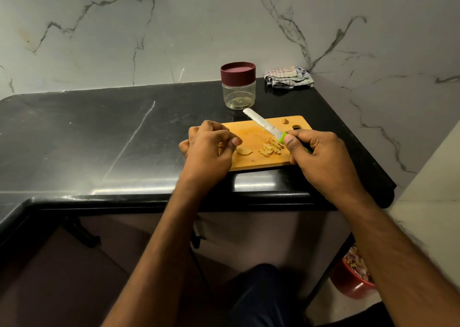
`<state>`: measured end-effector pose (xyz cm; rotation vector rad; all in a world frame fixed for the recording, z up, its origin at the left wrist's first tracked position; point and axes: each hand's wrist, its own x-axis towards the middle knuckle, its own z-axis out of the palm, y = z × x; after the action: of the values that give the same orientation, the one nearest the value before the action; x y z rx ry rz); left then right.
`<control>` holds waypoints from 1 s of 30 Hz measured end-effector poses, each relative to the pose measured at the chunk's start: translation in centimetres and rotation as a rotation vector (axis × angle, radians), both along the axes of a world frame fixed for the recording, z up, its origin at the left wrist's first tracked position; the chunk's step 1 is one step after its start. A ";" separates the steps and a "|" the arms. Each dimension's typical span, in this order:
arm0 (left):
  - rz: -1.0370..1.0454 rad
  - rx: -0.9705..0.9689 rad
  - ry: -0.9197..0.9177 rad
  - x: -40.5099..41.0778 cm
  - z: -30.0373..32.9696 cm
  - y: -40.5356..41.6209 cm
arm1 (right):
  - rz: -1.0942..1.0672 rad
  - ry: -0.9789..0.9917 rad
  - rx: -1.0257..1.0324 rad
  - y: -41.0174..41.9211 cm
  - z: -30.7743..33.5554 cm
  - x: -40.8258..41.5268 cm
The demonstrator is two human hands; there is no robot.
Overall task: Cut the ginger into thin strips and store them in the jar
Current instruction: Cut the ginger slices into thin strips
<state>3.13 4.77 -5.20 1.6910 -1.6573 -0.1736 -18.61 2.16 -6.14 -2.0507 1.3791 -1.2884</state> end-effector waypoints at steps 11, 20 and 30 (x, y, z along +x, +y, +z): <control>0.009 0.075 -0.084 0.1 0.2 0.1 | -0.066 0.122 -0.065 2.9 -1.0 0.6; -0.038 0.035 -0.065 0.0 0.2 0.6 | -0.104 0.147 -0.036 4.5 -0.9 0.7; 0.027 -0.010 -0.002 0.2 -0.3 0.6 | -0.135 0.242 -0.063 7.6 -1.3 0.4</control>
<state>3.31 5.39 -5.48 1.7056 -1.6337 -0.1506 -18.18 9.76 -7.45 -2.2507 1.6249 -1.1801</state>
